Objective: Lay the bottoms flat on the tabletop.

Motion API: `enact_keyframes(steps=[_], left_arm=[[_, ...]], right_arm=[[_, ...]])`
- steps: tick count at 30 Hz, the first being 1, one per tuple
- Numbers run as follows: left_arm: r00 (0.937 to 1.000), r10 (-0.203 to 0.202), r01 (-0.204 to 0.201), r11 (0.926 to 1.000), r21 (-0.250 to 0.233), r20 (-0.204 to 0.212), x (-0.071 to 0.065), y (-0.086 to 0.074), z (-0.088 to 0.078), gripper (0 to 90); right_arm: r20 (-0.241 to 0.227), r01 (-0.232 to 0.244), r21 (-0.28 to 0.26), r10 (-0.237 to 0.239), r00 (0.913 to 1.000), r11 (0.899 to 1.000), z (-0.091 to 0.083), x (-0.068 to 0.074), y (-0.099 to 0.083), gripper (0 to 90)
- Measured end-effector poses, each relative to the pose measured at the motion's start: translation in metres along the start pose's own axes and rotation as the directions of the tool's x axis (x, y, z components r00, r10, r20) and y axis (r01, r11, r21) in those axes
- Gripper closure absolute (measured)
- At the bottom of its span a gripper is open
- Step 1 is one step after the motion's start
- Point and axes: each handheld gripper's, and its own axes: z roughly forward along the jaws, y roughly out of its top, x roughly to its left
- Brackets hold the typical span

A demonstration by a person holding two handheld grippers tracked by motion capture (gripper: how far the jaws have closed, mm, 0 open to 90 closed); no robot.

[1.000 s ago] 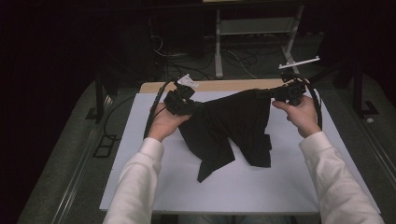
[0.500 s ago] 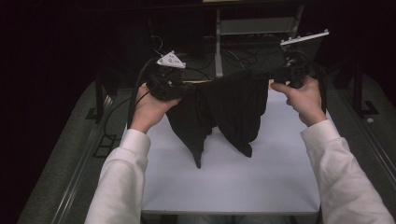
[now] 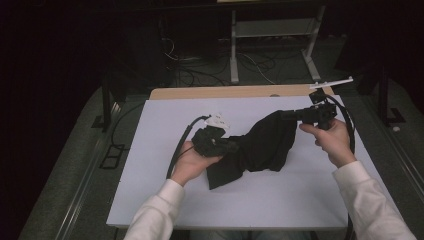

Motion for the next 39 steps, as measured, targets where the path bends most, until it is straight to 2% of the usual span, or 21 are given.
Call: enact_keyframes(steps=[7, 8, 12, 14, 16, 18, 19, 20, 22, 23, 25, 26, 27, 29, 30, 32, 33, 34, 36, 37, 39], left_arm=[[0.9975, -0.029, 0.028, 0.9994, 0.022, 0.064, -0.009, -0.02, 0.021, 88.3], [0.9962, -0.033, 0.03, 0.9989, 0.035, 0.08, -0.013, -0.025, 0.026, 88.3], [0.9926, -0.05, 0.046, 0.9982, 0.039, 0.111, -0.016, -0.033, 0.032, 88.3], [0.9892, -0.068, 0.06, 0.996, 0.066, 0.13, -0.02, -0.043, 0.04, 88.2], [0.9873, -0.077, 0.066, 0.9942, 0.085, 0.139, -0.022, -0.048, 0.043, 88.2], [0.982, -0.099, 0.082, 0.9906, 0.11, 0.161, -0.025, -0.059, 0.049, 87.8], [0.982, -0.099, 0.082, 0.9906, 0.11, 0.161, -0.025, -0.059, 0.049, 87.7], [0.9793, -0.11, 0.091, 0.9892, 0.115, 0.17, -0.026, -0.064, 0.051, 87.3], [0.9748, -0.126, 0.103, 0.9866, 0.126, 0.184, -0.027, -0.07, 0.05, 86.2], [0.9741, -0.136, 0.115, 0.9858, 0.122, 0.18, -0.026, -0.074, 0.045, 80.6], [0.9718, -0.148, 0.129, 0.9852, 0.113, 0.184, -0.024, -0.075, 0.041, 74.0], [0.9644, -0.177, 0.163, 0.9829, 0.085, 0.196, -0.019, -0.078, 0.03, 69.2], [0.9644, -0.177, 0.163, 0.9829, 0.085, 0.196, -0.019, -0.078, 0.03, 66.1], [0.9638, -0.209, 0.208, 0.9778, 0.028, 0.165, -0.008, -0.081, 0.011, 59.6], [0.9617, -0.229, 0.232, 0.9726, -0.005, 0.151, -0.003, -0.082, 0.004, 56.7], [0.9509, -0.276, 0.288, 0.9546, -0.075, 0.139, 0.008, -0.087, -0.011, 51.6], [0.9509, -0.276, 0.288, 0.9546, -0.075, 0.139, 0.008, -0.087, -0.011, 49.9], [0.9357, -0.326, 0.343, 0.9296, -0.135, 0.136, 0.02, -0.092, -0.023, 48.7], [0.9186, -0.377, 0.393, 0.9046, -0.166, 0.119, 0.032, -0.099, -0.029, 45.7], [0.9186, -0.377, 0.393, 0.9046, -0.166, 0.119, 0.032, -0.099, -0.029, 44.5], [0.8999, -0.428, 0.436, 0.8822, -0.178, 0.083, 0.043, -0.107, -0.03, 43.8]], right_arm=[[-0.019, -0.034, 0.025, 0.034, 0.9992, 0.999, -0.001, -0.011, -0.032, 86.0], [-0.043, -0.049, 0.031, 0.05, 0.9978, 0.998, -0.003, -0.014, -0.044, 85.7], [-0.078, -0.068, 0.052, 0.072, 0.9944, 0.996, -0.003, -0.015, -0.061, 85.6], [-0.102, -0.08, 0.089, 0.089, 0.9908, 0.993, -0.001, -0.014, -0.078, 85.5], [-0.11, -0.085, 0.105, 0.097, 0.9892, 0.991, 0.0, -0.012, -0.086, 85.5], [-0.126, -0.091, 0.163, 0.112, 0.9857, 0.982, 0.004, -0.006, -0.108, 85.4], [-0.126, -0.091, 0.163, 0.112, 0.9857, 0.982, 0.004, -0.006, -0.108, 85.4], [-0.138, -0.096, 0.201, 0.125, 0.9826, 0.975, 0.007, -0.001, -0.123, 85.4], [-0.14, -0.096, 0.209, 0.127, 0.982, 0.973, 0.008, 0.0, -0.128, 85.4], [-0.141, -0.104, 0.235, 0.14, 0.9801, 0.966, 0.011, 0.003, -0.138, 85.4], [-0.144, -0.101, 0.25, 0.14, 0.9797, 0.963, 0.011, 0.004, -0.141, 85.4], [-0.142, -0.092, 0.272, 0.135, 0.9806, 0.958, 0.012, 0.008, -0.148, 85.3], [-0.142, -0.092, 0.272, 0.135, 0.9806, 0.958, 0.012, 0.008, -0.148, 85.3], [-0.134, -0.082, 0.295, 0.126, 0.983, 0.952, 0.013, 0.011, -0.156, 85.1], [-0.128, -0.077, 0.307, 0.121, 0.9843, 0.949, 0.014, 0.012, -0.158, 85.1], [-0.121, -0.075, 0.316, 0.118, 0.9856, 0.946, 0.014, 0.013, -0.161, 85.1], [-0.119, -0.074, 0.319, 0.117, 0.986, 0.945, 0.013, 0.013, -0.162, 85.1], [-0.118, -0.072, 0.32, 0.115, 0.9864, 0.945, 0.013, 0.013, -0.163, 85.0], [-0.111, -0.075, 0.322, 0.116, 0.987, 0.944, 0.011, 0.013, -0.164, 84.8], [-0.111, -0.075, 0.322, 0.116, 0.987, 0.944, 0.011, 0.013, -0.164, 84.8], [-0.091, -0.079, 0.325, 0.115, 0.9892, 0.942, 0.007, 0.012, -0.165, 84.8]])
